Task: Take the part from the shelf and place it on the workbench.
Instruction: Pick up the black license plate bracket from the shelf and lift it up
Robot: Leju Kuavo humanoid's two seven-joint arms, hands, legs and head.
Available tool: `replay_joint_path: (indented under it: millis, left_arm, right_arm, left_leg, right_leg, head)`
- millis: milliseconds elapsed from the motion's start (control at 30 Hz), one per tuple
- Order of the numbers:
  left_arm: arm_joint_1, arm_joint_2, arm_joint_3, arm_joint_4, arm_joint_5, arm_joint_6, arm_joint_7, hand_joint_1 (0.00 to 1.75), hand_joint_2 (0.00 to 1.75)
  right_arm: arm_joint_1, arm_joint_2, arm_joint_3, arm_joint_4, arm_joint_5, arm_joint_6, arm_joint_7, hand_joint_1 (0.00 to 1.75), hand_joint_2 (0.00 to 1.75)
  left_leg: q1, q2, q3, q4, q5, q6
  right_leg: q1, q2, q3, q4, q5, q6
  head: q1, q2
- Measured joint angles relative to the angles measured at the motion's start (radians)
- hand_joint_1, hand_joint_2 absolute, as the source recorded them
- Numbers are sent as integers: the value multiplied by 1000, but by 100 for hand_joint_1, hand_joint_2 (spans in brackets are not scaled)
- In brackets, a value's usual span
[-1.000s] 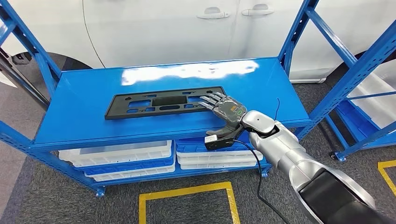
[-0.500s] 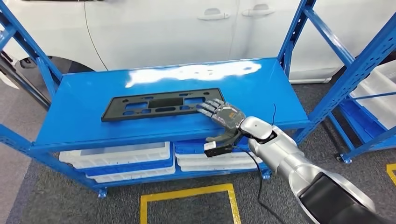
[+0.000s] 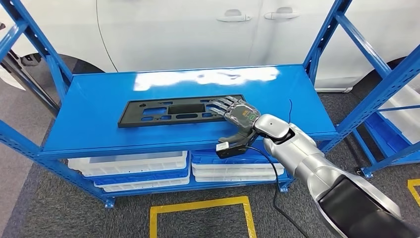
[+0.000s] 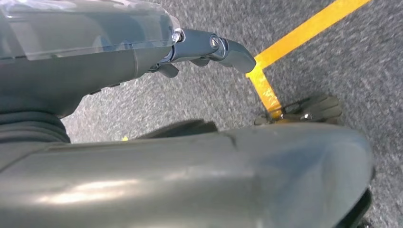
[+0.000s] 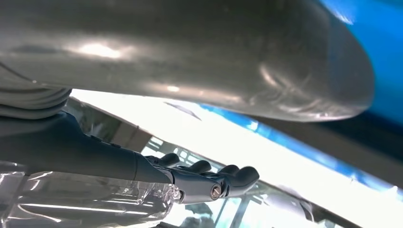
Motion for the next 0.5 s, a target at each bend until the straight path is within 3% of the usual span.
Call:
replay_joint_path:
  millis: [67, 100, 133, 167, 267, 333, 433, 500]
  left_arm:
    - [-3, -1, -1, 0, -3, -2, 0, 0, 0]
    - [-4, -1, -1, 0, -4, -3, 0, 0, 0]
    - [-4, -1, -1, 0, -6, -3, 0, 0, 0]
    - [-4, -1, -1, 0, -6, -4, 0, 0, 0]
    - [-6, -4, -1, 0, -7, -5, -1, 0, 0]
    - [-7, -7, -1, 0, -7, -5, -2, 0, 0]
    - [-7, -8, -1, 0, -7, -6, -2, 0, 0]
    - [-8, -8, -1, 0, -7, -6, -1, 0, 0]
  right_arm:
    - [-8, 6, 4, -1, 1, 6, 2, 0, 0]
    - [-9, 8, 7, -2, 1, 8, 3, 0, 0]
    - [-10, 9, 9, -3, 2, 9, 3, 0, 0]
    - [-11, 9, 11, -5, 2, 10, 3, 0, 0]
    - [-27, 9, 18, -13, 2, 13, 3, 0, 0]
    - [-37, 10, 22, -20, 2, 19, 3, 0, 0]
    - [-39, 10, 29, -26, 2, 24, 3, 0, 0]
    - [-40, 4, 33, -30, 2, 23, 2, 0, 0]
  left_leg:
    - [-2, -1, 0, -1, 0, 4]
    - [-3, -3, 0, 0, -1, 6]
    - [-3, -6, 1, 1, -1, 6]
    - [-3, -9, 1, 2, -2, 6]
    - [-5, -16, 0, 9, -7, 0]
    - [-8, -17, -5, 12, -8, -8]
    - [-9, -15, -8, 17, -13, -23]
    - [-9, -6, -32, 73, -50, -36]
  right_leg:
    - [0, 5, -62, 135, -57, 1]
    - [0, 5, -86, 185, -69, 2]
    - [0, 5, -96, 202, -63, 2]
    - [0, 5, -88, 180, -39, 0]
    - [4, 0, -5, -5, 56, -13]
    - [10, -5, 26, -73, 64, -20]
    - [9, -8, 35, -91, 62, -30]
    - [4, -13, 42, -101, 64, -40]
  head:
    - [0, 0]
    - [0, 0]
    - [0, 0]
    - [0, 0]
    - [0, 0]
    - [0, 0]
    - [0, 0]
    - [0, 0]
